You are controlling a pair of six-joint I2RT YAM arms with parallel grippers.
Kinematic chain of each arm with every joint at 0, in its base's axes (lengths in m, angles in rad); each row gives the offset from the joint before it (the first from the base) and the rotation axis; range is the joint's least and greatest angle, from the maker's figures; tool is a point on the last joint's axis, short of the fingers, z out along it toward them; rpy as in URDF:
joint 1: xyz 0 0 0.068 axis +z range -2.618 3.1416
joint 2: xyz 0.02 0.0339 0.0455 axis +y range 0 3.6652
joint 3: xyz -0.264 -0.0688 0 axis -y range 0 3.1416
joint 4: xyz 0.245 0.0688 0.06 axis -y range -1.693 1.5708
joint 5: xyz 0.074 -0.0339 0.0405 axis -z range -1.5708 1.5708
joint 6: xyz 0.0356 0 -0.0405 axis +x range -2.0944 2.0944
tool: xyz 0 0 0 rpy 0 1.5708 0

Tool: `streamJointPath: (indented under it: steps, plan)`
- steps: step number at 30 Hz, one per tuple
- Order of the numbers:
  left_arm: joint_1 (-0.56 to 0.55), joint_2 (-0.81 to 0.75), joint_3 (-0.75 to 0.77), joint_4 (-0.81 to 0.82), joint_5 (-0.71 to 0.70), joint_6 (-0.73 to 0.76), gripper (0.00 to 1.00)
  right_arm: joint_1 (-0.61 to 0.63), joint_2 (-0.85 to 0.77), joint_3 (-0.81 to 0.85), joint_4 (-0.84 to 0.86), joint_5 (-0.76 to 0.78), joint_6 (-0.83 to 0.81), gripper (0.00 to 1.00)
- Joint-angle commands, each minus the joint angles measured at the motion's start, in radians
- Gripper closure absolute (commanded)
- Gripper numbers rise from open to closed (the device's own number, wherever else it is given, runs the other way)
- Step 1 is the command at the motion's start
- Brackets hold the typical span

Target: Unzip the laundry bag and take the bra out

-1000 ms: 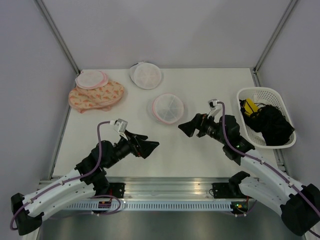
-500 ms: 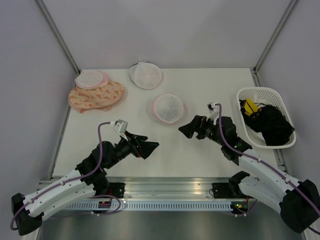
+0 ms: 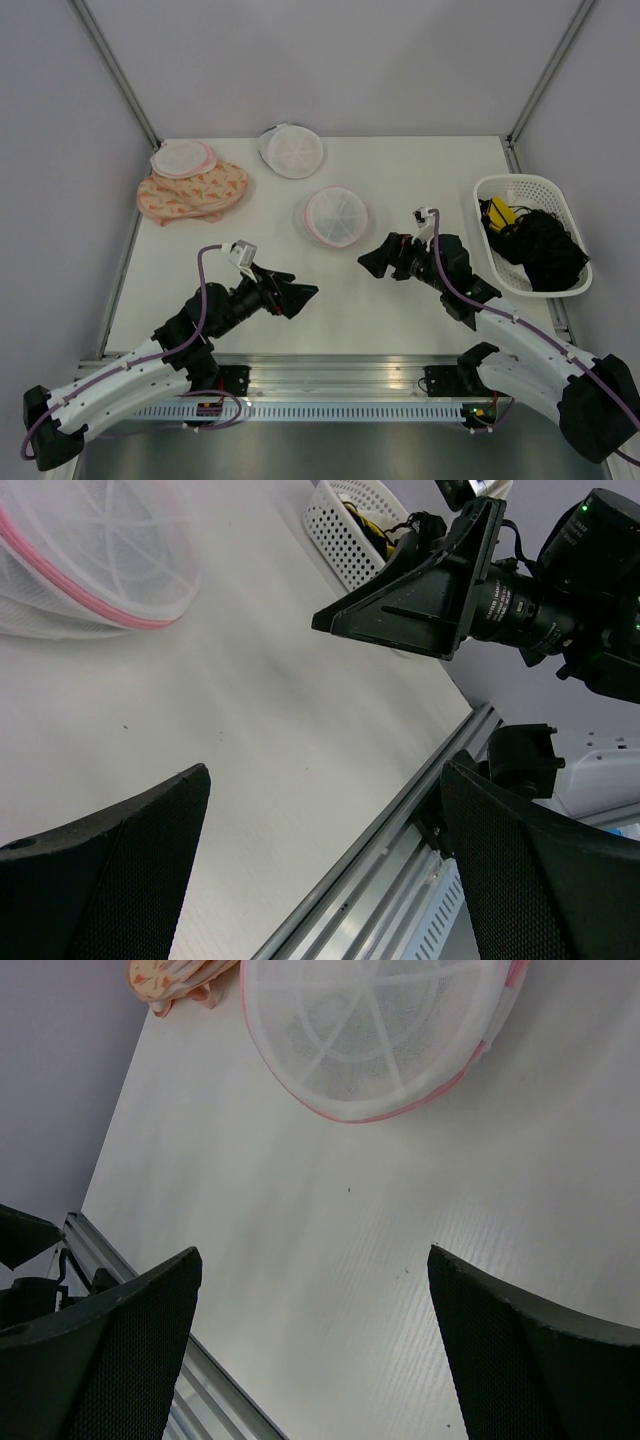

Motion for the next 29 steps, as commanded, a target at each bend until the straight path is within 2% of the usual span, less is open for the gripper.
streamJointPath:
  steps: [1,29]
  plan:
    - [-0.002,-0.011,-0.010,0.011,-0.022,0.007,0.00,0.000,-0.010,0.000,0.043,-0.003,-0.006,0.02]
    - [-0.004,-0.031,-0.019,0.000,-0.022,-0.009,0.00,0.000,-0.045,-0.071,0.130,-0.049,0.026,0.02]
